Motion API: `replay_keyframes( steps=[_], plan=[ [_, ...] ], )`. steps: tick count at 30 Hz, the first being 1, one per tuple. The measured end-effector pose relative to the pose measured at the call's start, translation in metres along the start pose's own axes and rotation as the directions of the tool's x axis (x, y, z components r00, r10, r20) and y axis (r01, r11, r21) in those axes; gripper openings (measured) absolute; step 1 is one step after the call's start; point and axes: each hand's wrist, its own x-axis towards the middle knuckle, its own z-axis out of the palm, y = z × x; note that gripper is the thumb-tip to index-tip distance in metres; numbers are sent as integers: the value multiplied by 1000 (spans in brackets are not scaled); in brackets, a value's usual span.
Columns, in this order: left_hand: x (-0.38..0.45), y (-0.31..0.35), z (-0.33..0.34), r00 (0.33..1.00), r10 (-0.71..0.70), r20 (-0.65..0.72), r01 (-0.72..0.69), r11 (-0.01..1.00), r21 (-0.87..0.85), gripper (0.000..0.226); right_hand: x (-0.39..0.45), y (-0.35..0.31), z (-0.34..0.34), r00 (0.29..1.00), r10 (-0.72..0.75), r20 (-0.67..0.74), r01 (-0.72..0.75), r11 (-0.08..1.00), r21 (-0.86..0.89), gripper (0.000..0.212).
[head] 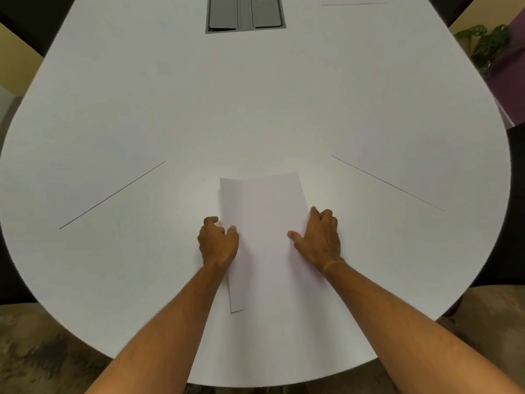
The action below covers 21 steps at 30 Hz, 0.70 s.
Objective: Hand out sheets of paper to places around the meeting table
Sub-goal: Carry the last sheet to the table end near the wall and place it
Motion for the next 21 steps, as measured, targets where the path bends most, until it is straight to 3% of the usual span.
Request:
replay_keyframes(
  steps=[3,8,17,21],
  plan=[
    [1,-2,-1,1000,15,-1,-15,1000,-13,21,0,2,0,1000,0,3,0,999,32,74],
    [2,-4,-3,1000,10,0,-10,995,-95,8,7,4,-5,997,83,4,-82,969,232,61],
    [0,-8,-10,1000,25,19,-22,987,-161,10,21,2,-15,956,286,70,-275,781,560,39],
    [-2,-6,-13,1000,12,5,-11,985,-174,15,21,5,-21,944,317,88,-294,693,658,32]
  ],
)
